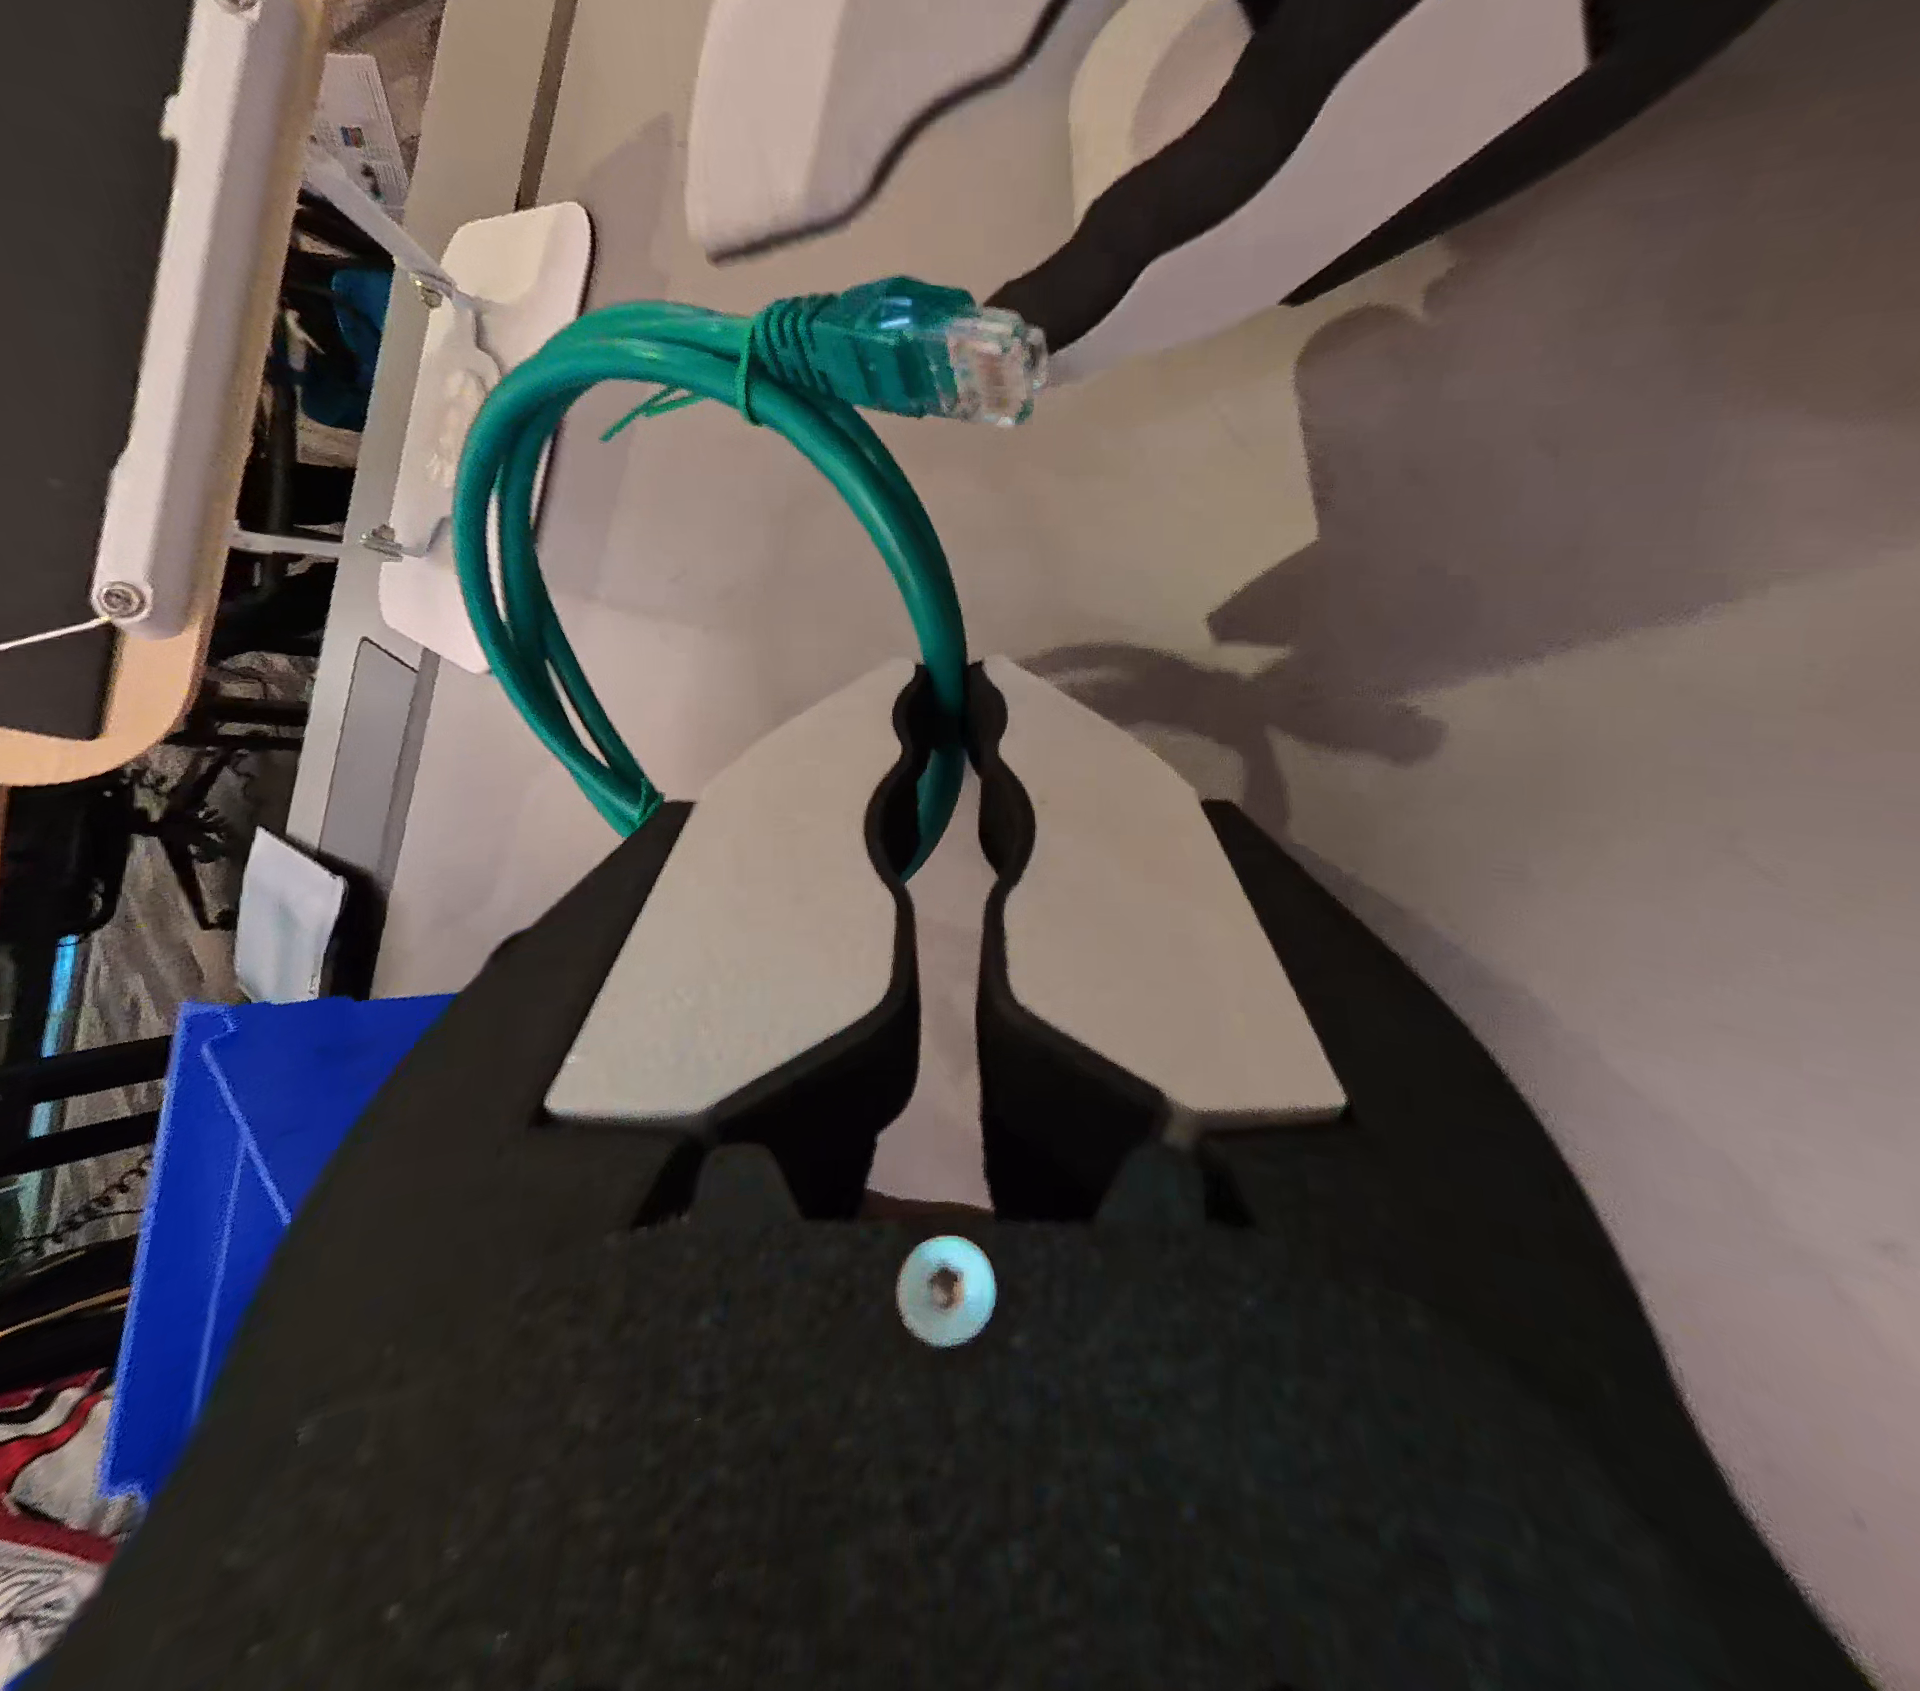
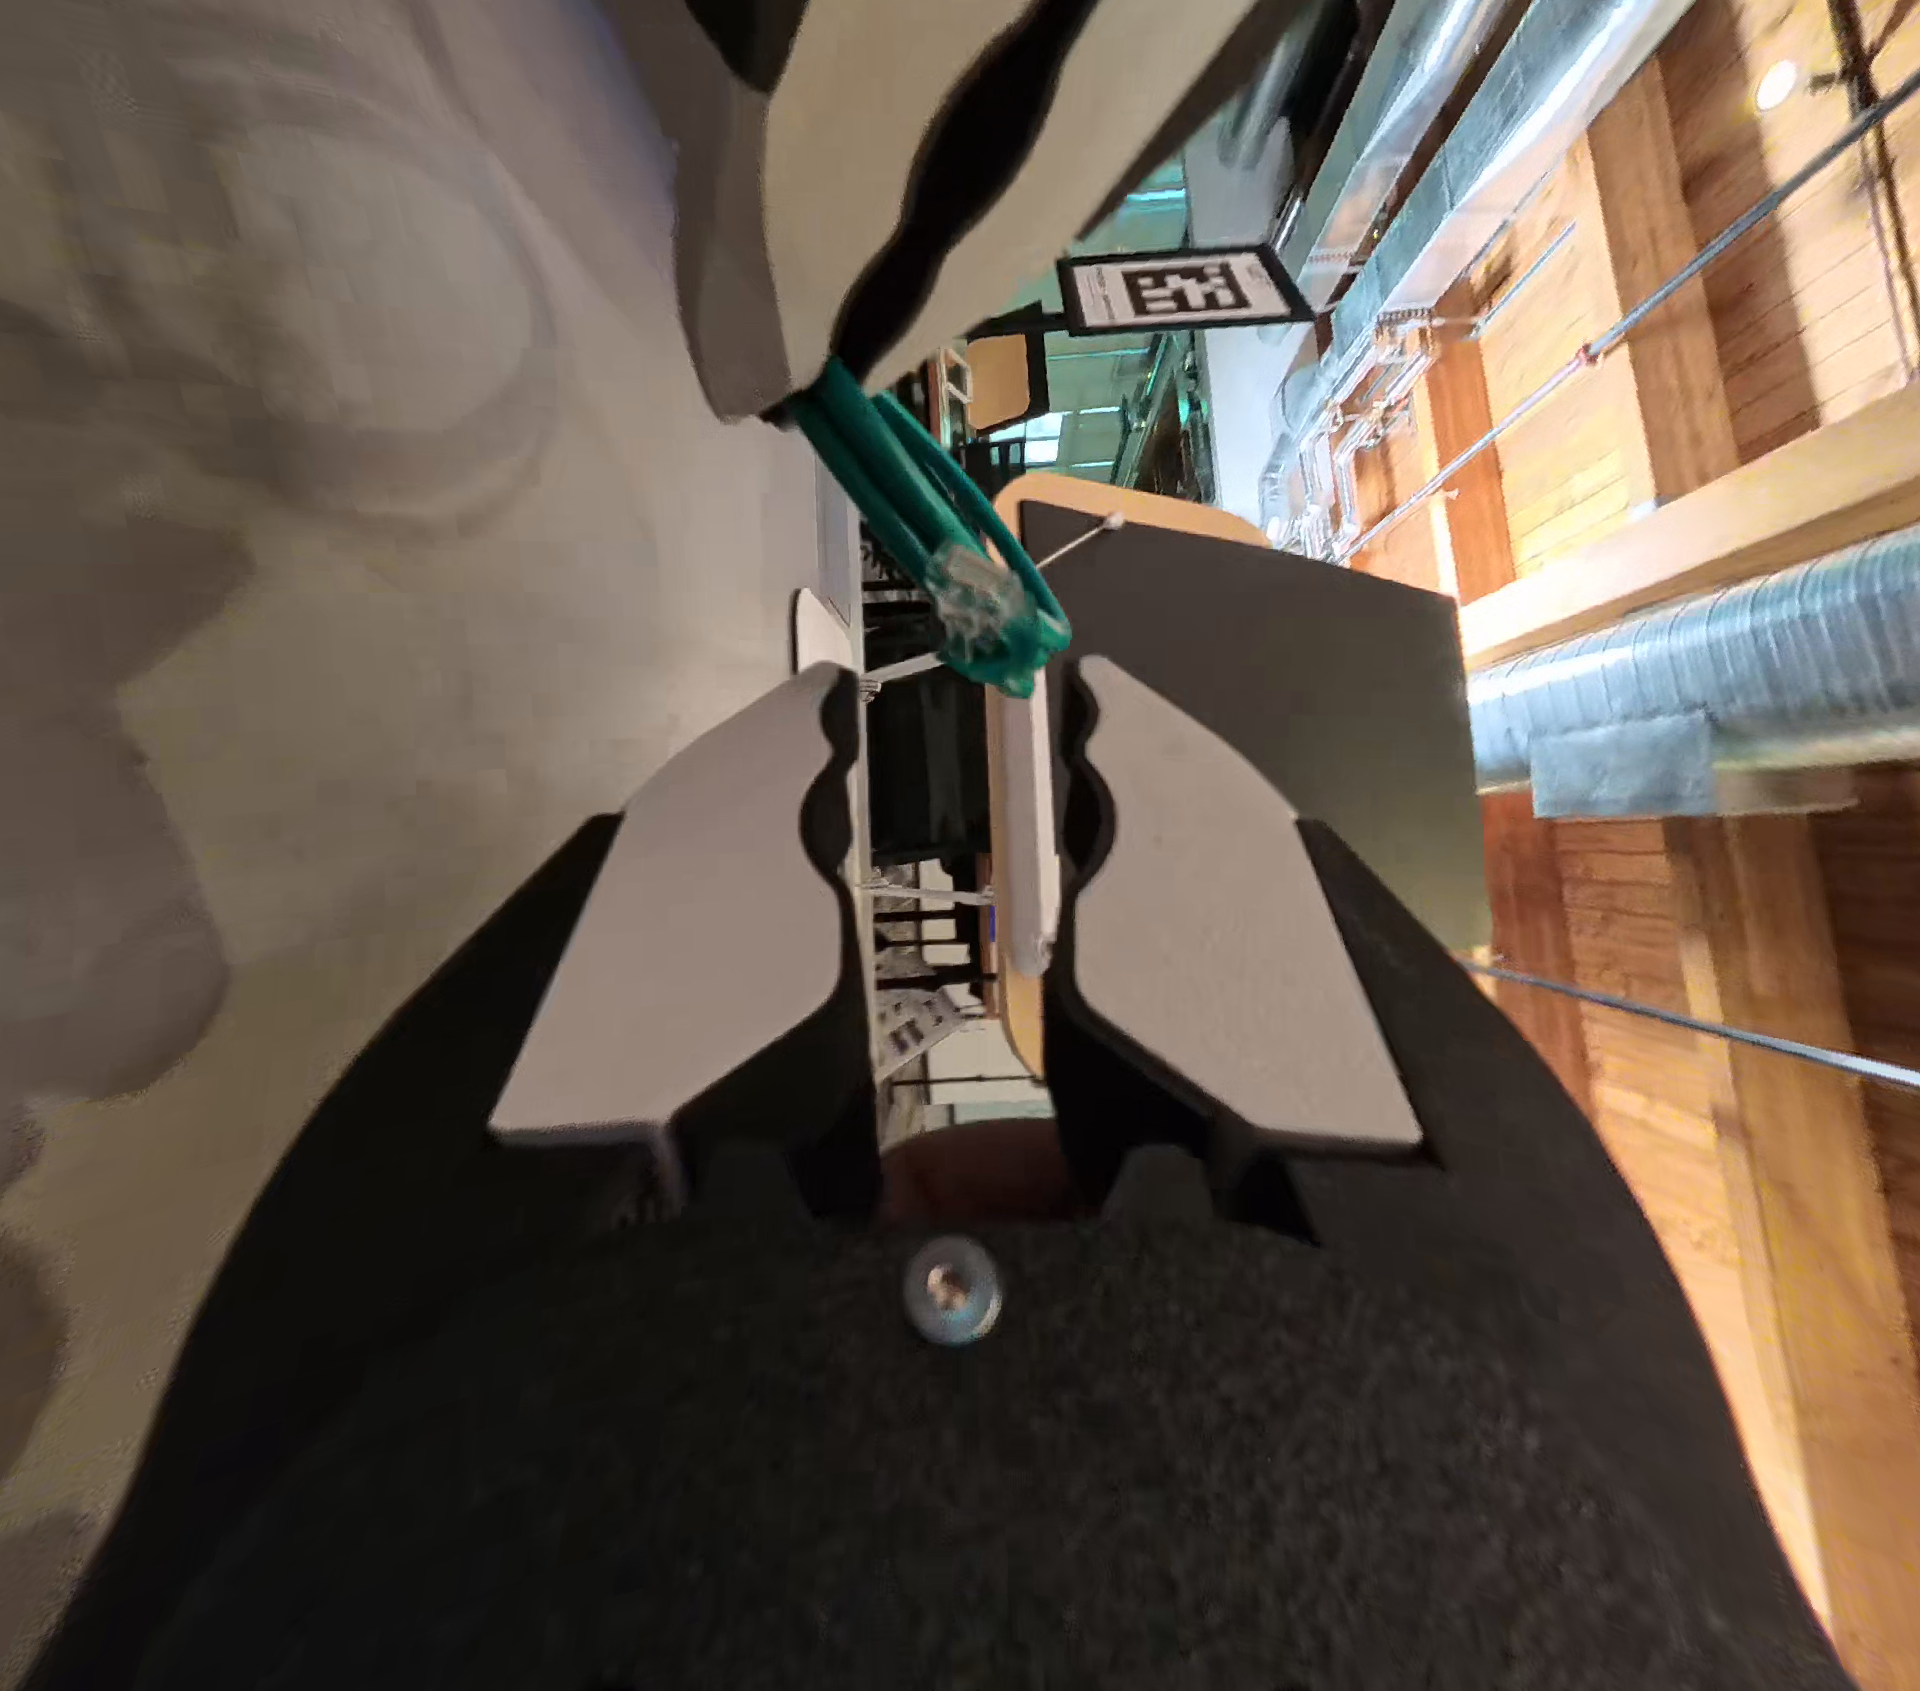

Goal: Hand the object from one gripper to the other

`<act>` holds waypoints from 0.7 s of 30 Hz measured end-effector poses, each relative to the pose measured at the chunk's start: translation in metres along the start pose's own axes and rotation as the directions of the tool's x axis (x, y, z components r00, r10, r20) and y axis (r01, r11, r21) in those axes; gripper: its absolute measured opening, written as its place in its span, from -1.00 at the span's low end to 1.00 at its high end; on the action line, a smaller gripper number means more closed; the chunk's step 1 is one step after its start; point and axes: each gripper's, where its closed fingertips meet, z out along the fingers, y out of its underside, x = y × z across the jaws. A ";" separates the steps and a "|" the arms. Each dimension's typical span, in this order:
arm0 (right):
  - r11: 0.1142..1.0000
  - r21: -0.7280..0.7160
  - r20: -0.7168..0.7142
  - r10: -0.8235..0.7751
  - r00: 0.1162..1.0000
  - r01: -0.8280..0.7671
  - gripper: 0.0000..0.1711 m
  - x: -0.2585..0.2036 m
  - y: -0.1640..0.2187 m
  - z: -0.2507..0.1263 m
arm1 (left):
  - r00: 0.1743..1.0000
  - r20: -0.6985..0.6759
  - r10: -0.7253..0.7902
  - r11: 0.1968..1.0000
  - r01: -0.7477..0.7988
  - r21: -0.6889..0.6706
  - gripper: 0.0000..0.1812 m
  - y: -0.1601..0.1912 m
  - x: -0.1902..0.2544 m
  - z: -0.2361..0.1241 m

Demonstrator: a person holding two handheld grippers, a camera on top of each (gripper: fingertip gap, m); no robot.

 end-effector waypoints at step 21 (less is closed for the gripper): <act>0.954 0.011 0.075 0.297 0.952 -0.298 -1.00 0.016 0.016 -0.008 | 0.983 0.050 -0.177 0.968 0.164 0.190 -0.90 -0.024 -0.020 -0.014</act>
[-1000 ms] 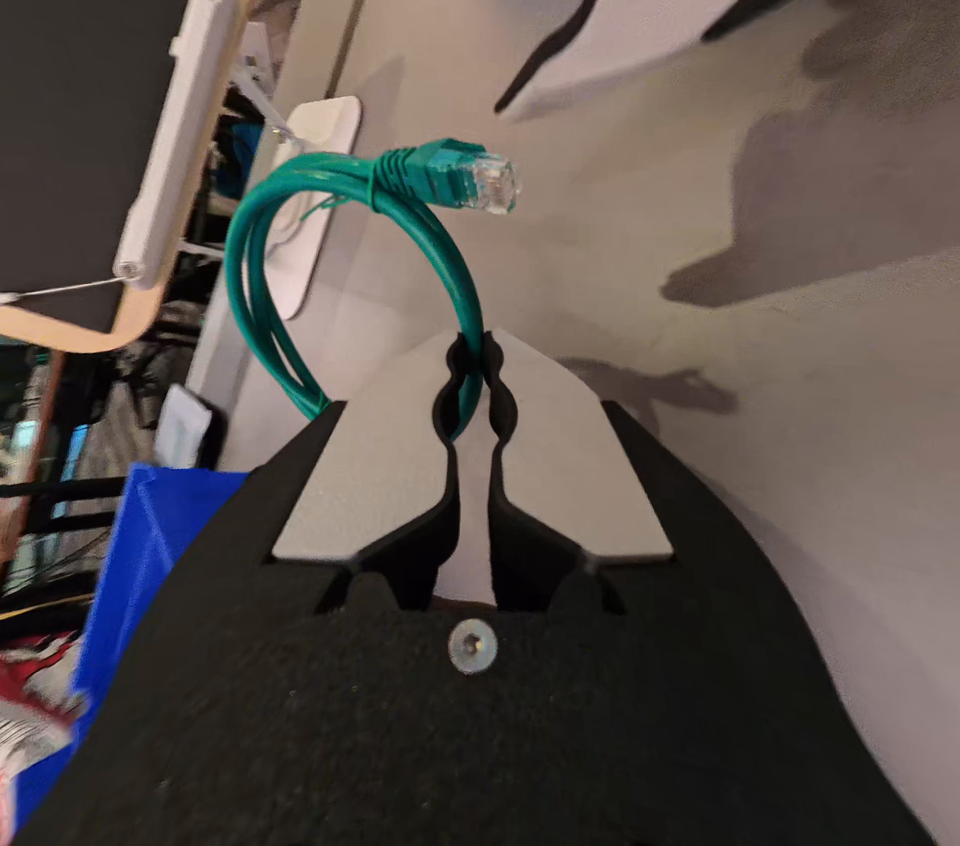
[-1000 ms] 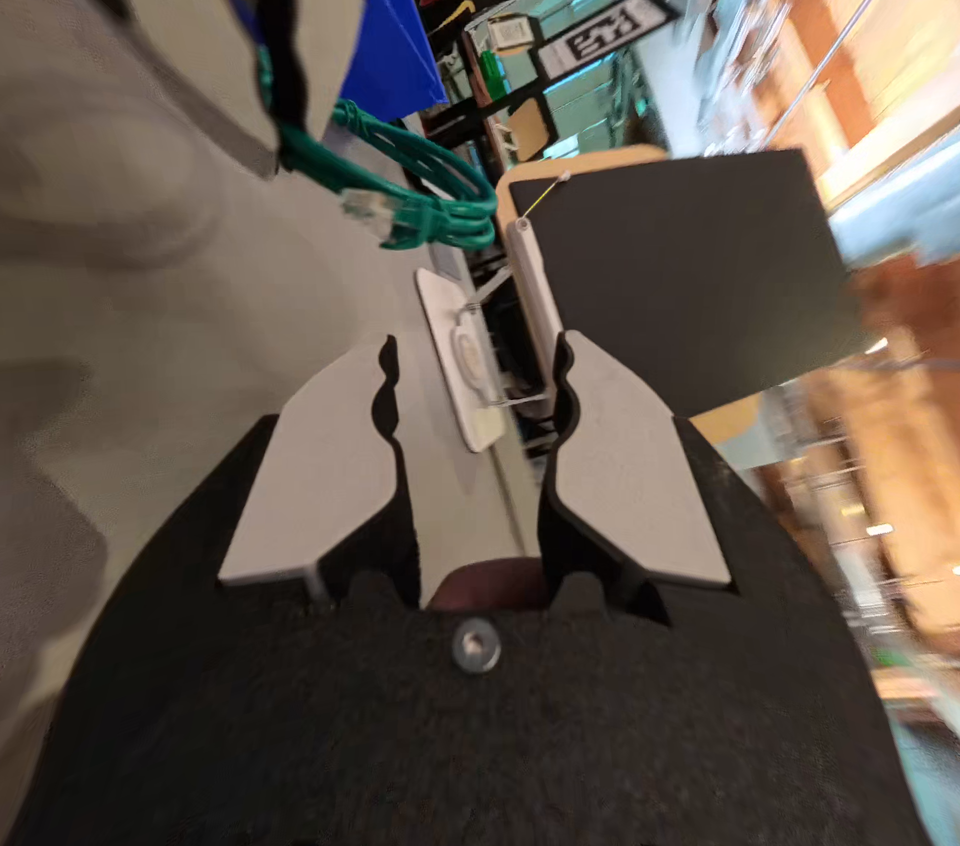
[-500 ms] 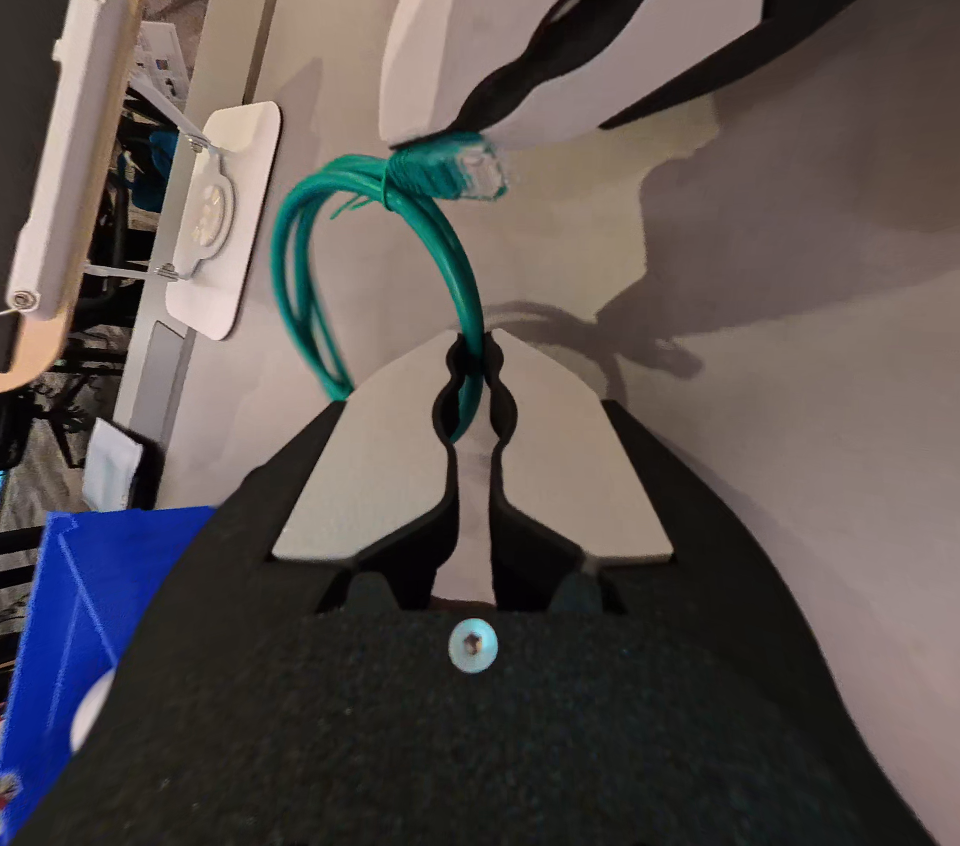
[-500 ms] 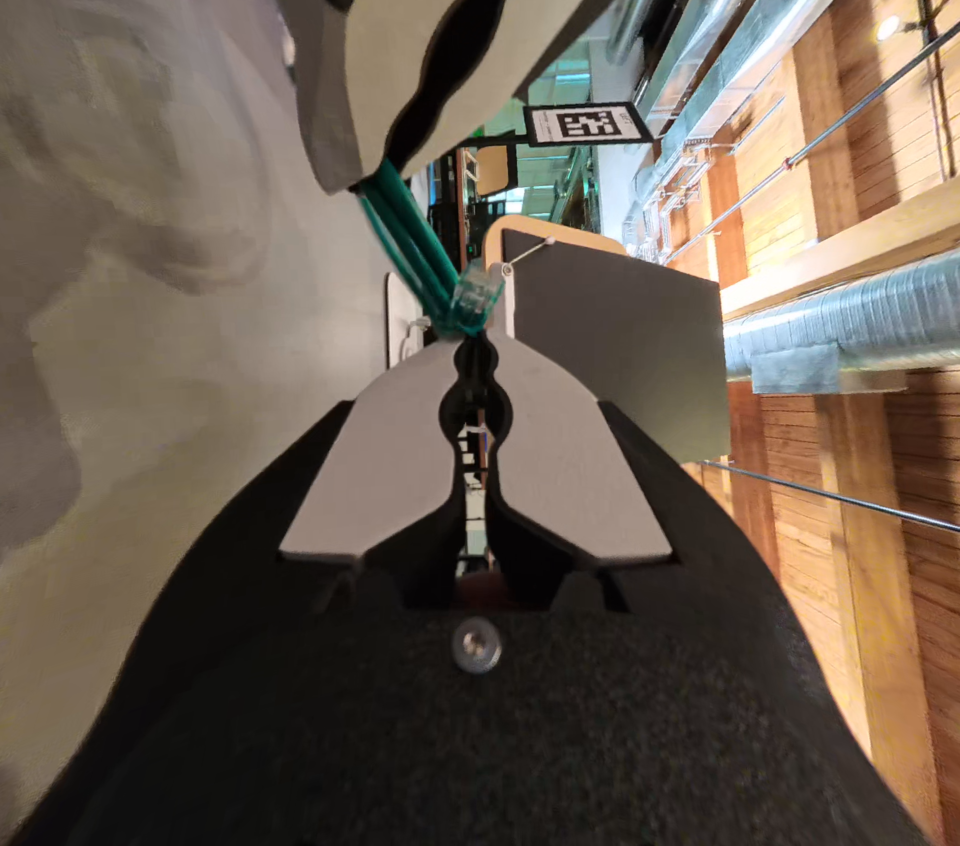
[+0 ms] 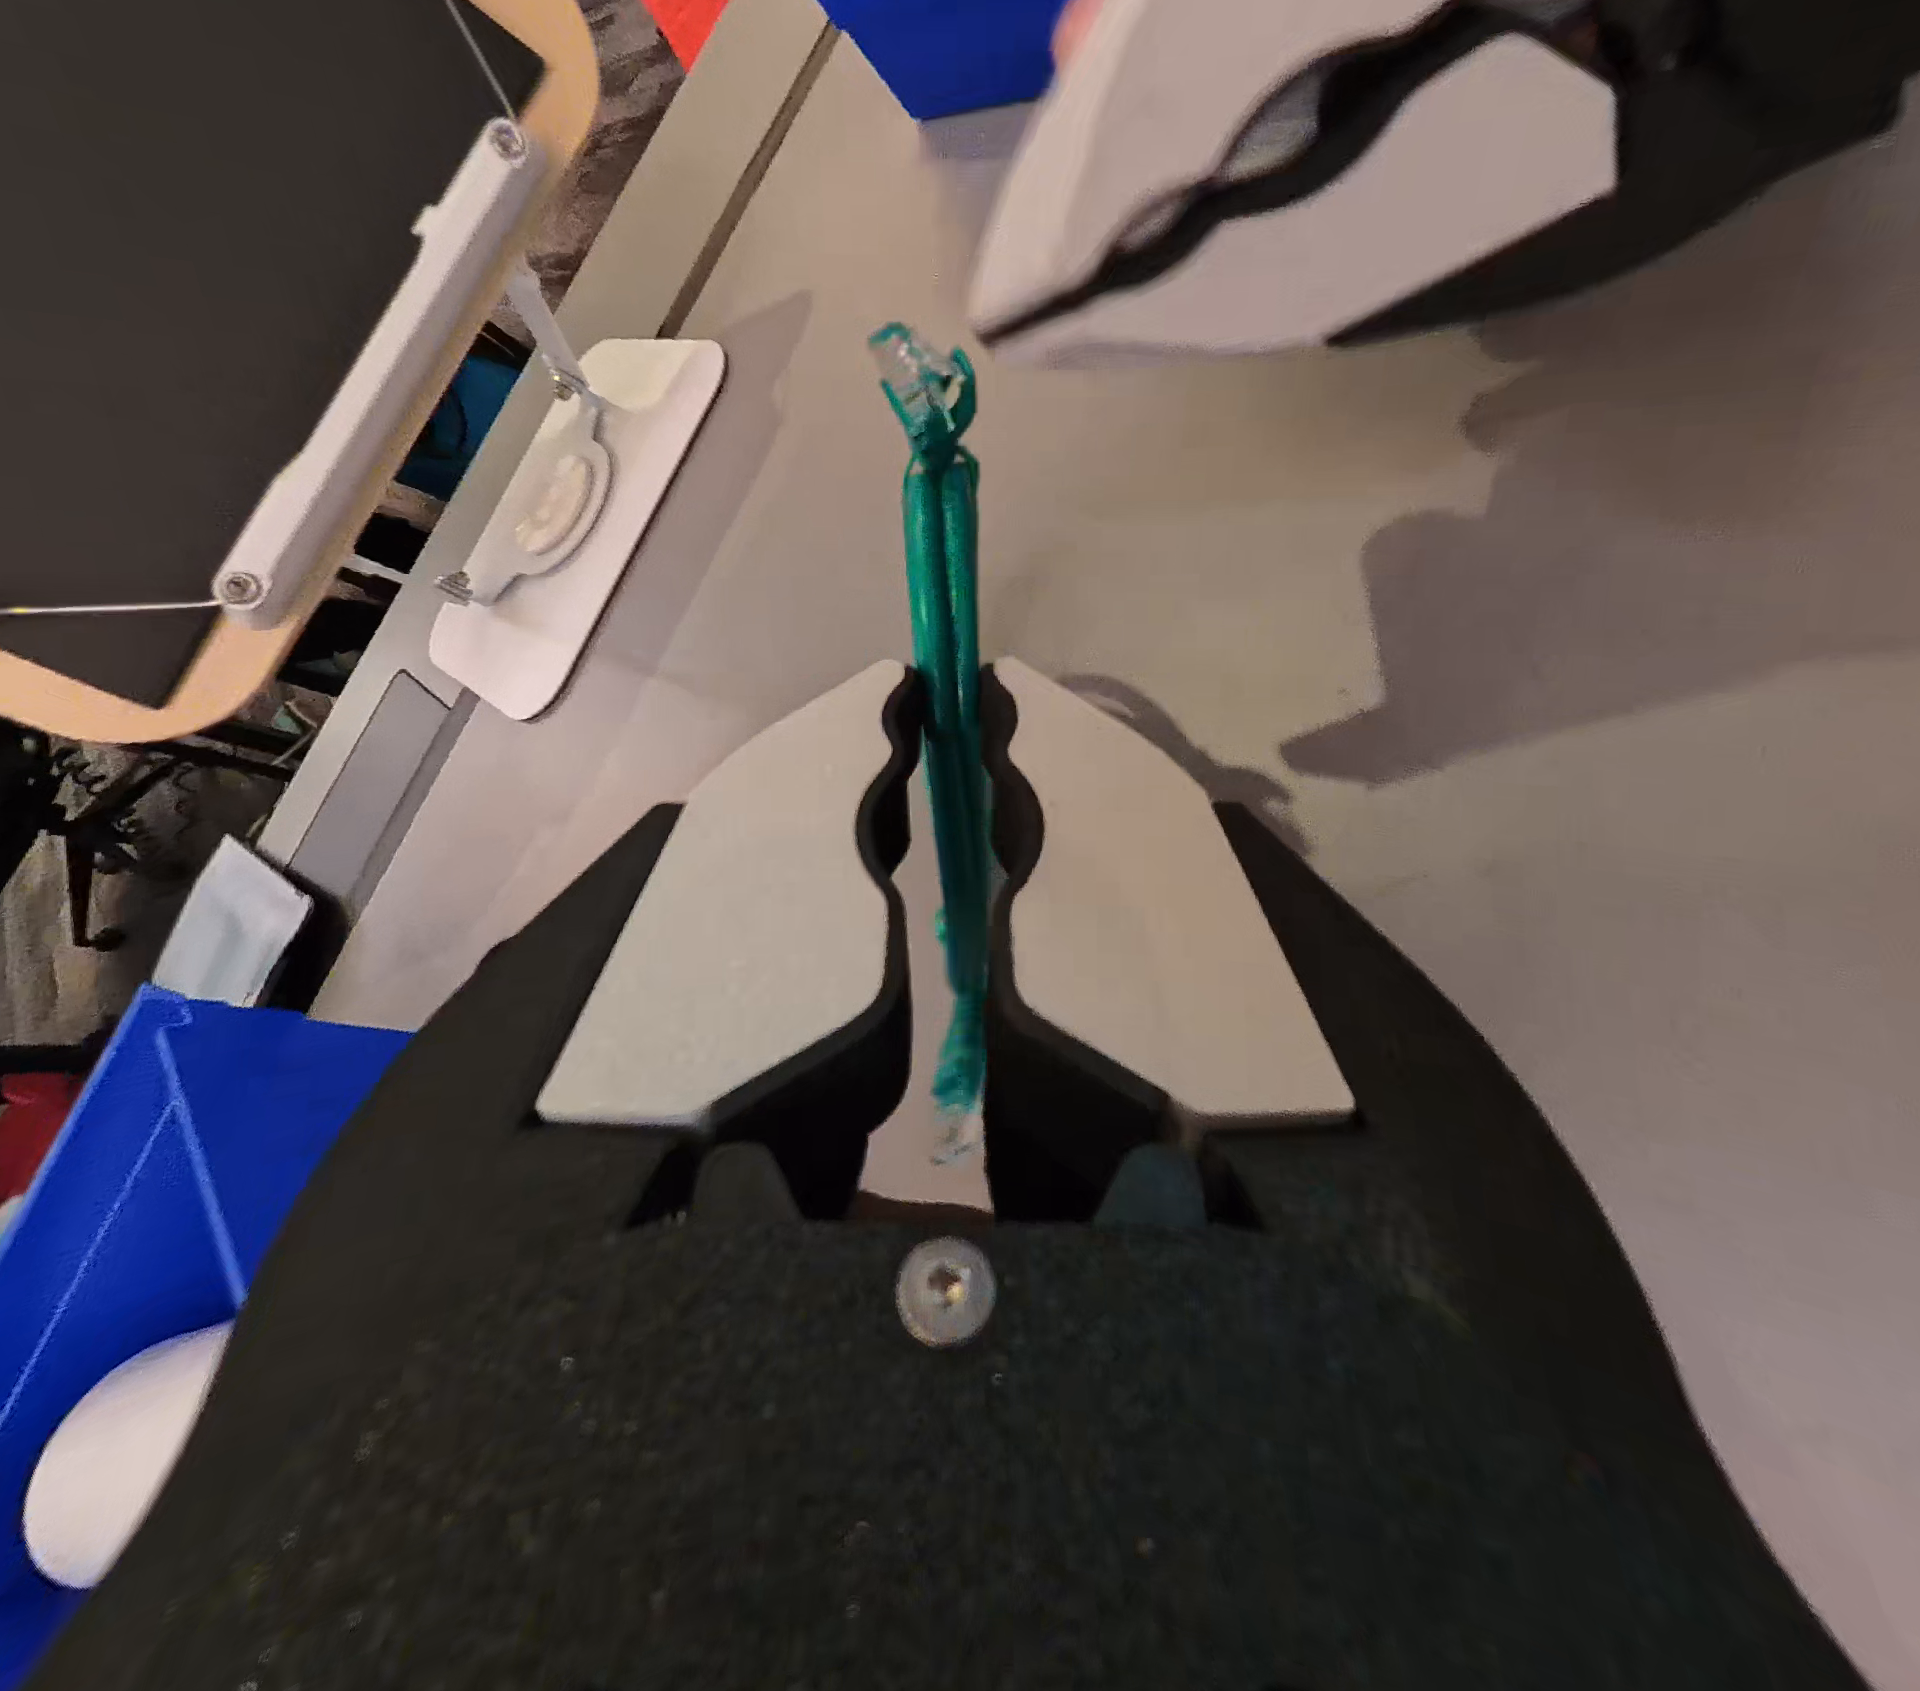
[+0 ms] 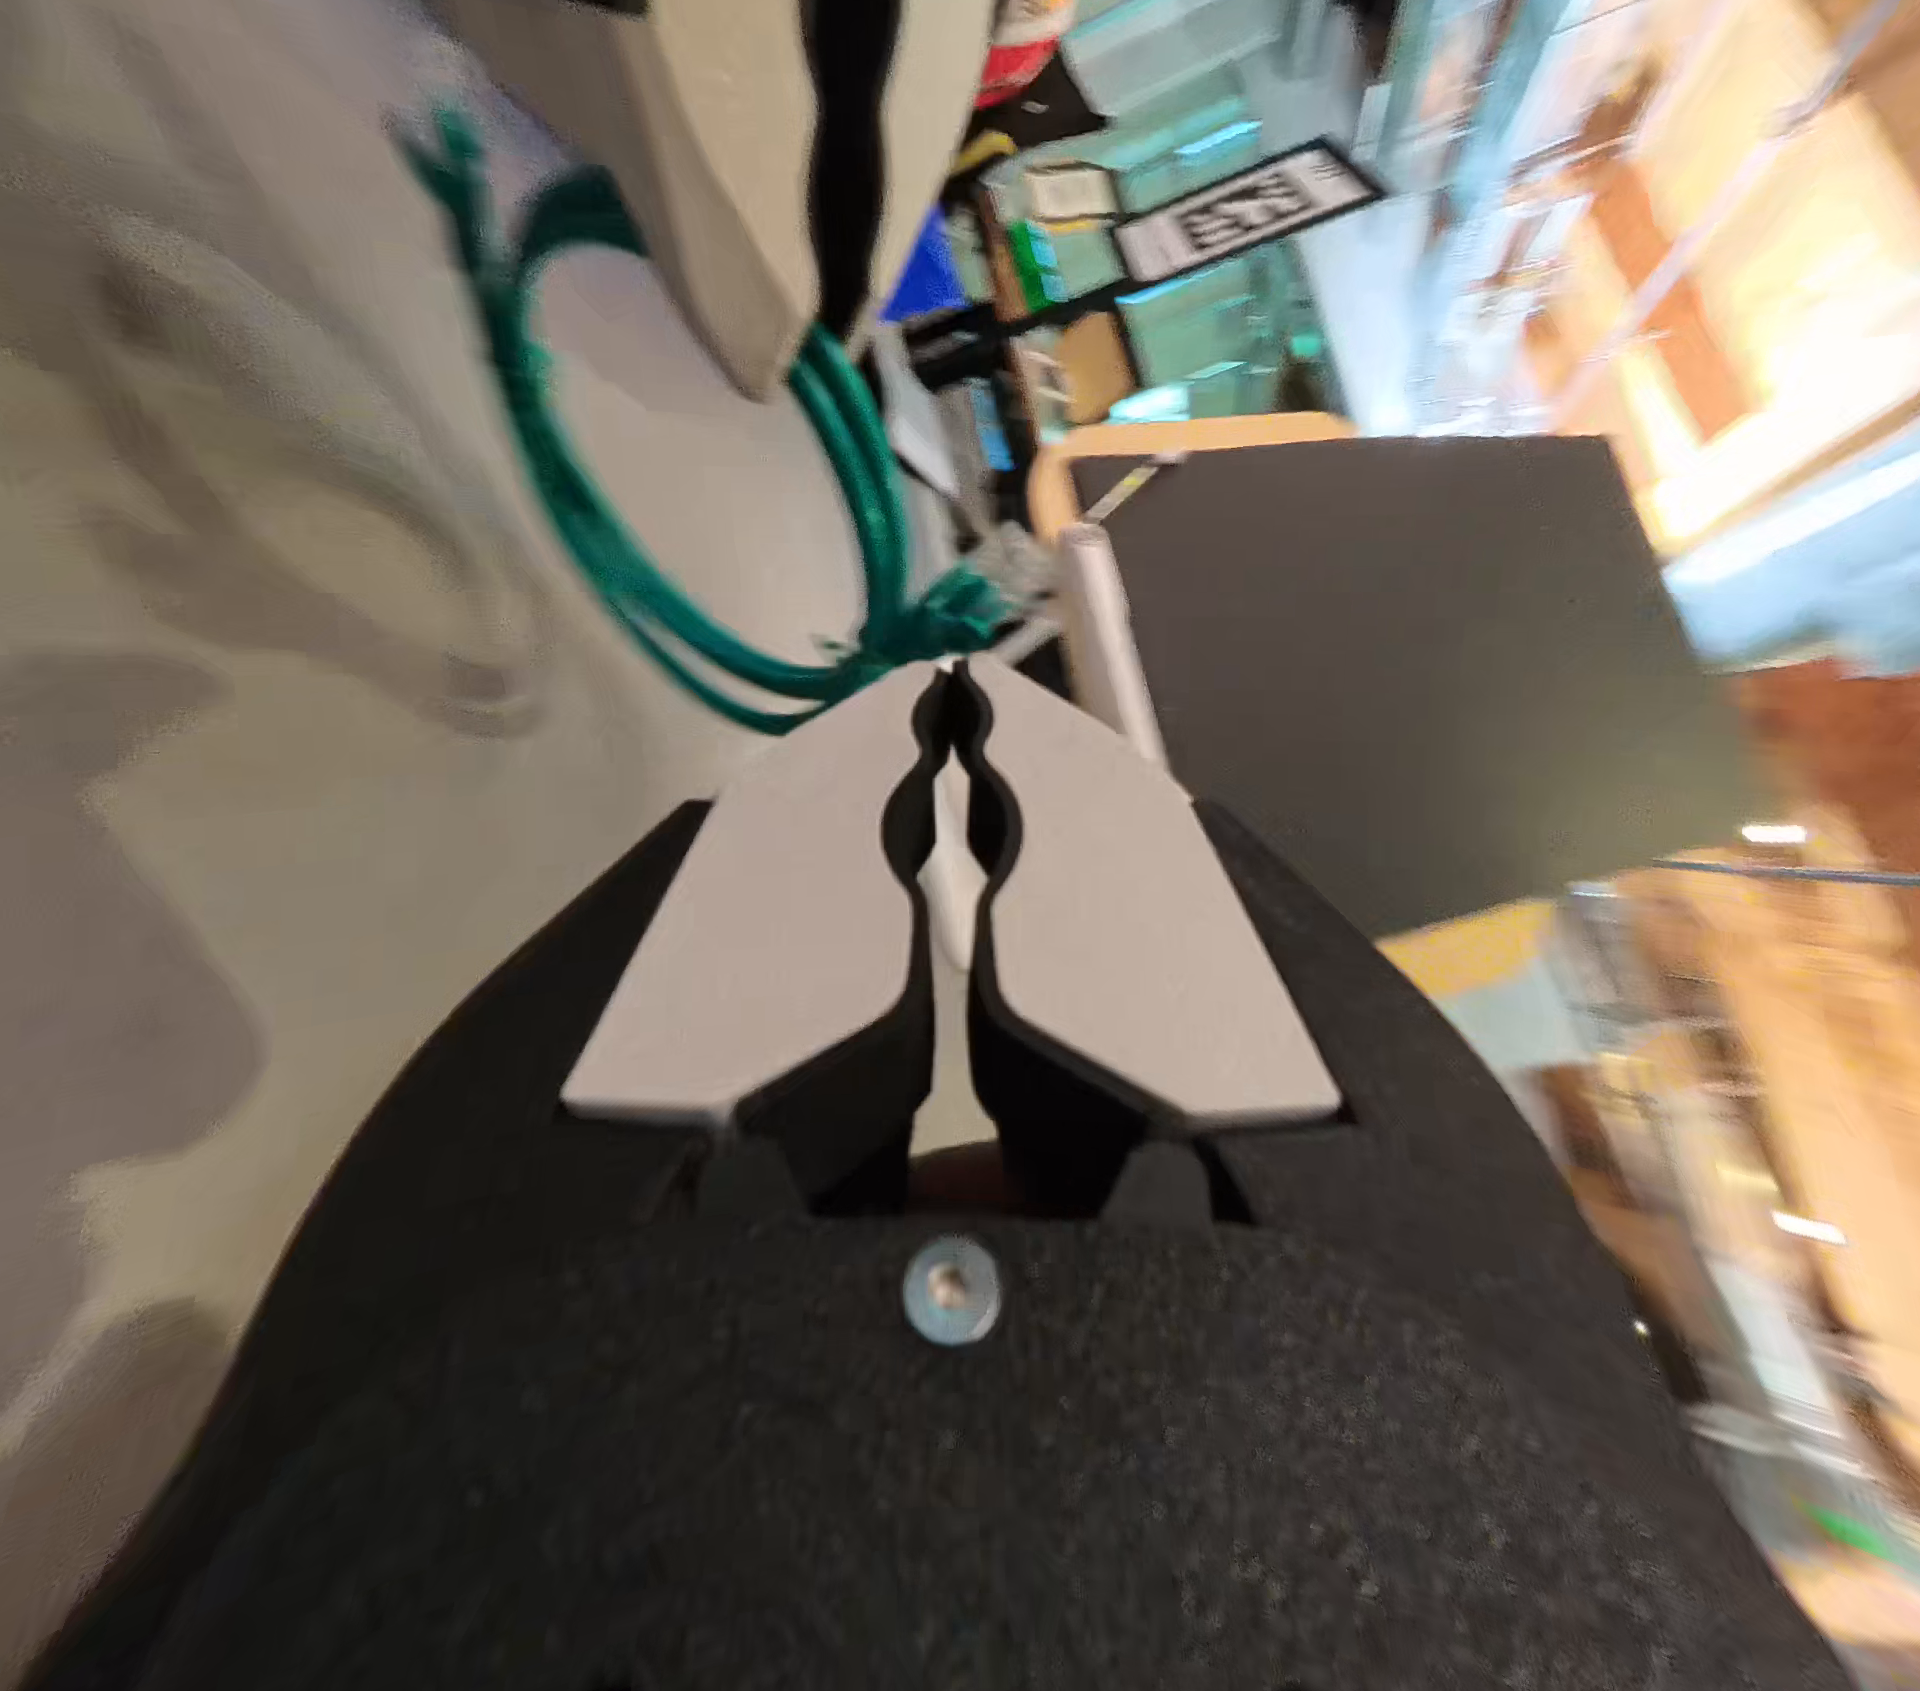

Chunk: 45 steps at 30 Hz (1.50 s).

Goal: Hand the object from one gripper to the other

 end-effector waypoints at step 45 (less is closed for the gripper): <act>0.393 -0.850 -0.371 0.026 0.928 -0.350 -0.85 0.115 0.320 -0.144 | 0.915 0.035 -0.402 0.911 0.395 0.119 -0.66 0.029 0.059 -0.068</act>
